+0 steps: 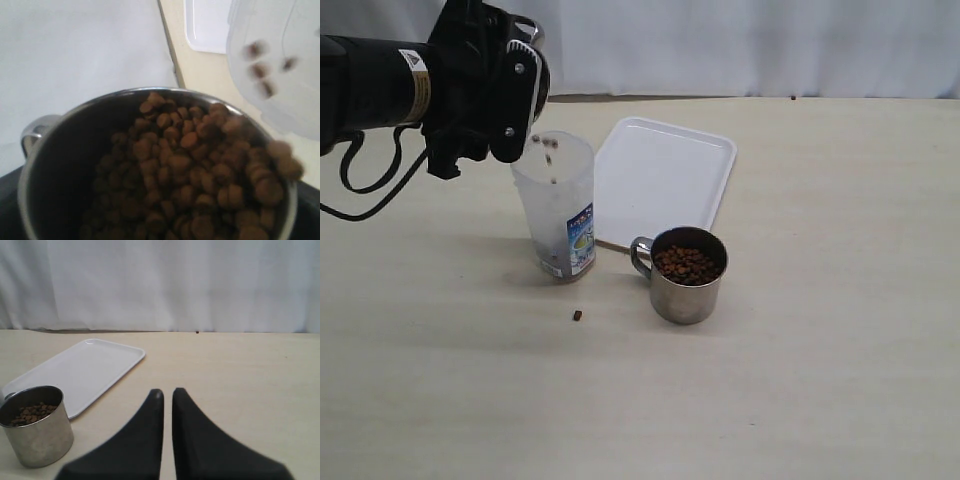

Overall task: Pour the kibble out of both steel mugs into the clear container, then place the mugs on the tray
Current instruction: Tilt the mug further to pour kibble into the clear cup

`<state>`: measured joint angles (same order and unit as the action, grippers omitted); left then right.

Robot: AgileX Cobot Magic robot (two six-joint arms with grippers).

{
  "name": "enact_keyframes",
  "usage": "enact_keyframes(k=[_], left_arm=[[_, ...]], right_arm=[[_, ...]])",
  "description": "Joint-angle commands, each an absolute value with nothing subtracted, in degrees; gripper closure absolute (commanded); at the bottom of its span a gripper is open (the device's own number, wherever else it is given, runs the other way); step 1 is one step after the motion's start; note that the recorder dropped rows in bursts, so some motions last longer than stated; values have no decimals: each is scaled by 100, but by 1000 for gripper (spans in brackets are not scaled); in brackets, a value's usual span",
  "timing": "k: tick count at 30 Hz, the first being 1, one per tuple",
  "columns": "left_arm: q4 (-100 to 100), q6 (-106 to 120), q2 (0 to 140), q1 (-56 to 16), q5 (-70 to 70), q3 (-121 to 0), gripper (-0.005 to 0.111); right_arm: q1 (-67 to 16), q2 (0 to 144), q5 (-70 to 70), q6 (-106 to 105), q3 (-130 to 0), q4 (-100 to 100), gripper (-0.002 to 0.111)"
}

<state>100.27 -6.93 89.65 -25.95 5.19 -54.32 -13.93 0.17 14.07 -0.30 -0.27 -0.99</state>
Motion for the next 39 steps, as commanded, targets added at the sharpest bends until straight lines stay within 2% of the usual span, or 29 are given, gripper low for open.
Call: enact_keyframes(k=[1, 39], left_arm=[[9995, -587, 8945, -2600, 543, -5506, 107], [9995, -137, 8945, -2600, 306, -5681, 107]], right_arm=[[-1410, 0, 1358, -71, 0, -105, 103], [-1410, 0, 1358, -71, 0, -105, 103]])
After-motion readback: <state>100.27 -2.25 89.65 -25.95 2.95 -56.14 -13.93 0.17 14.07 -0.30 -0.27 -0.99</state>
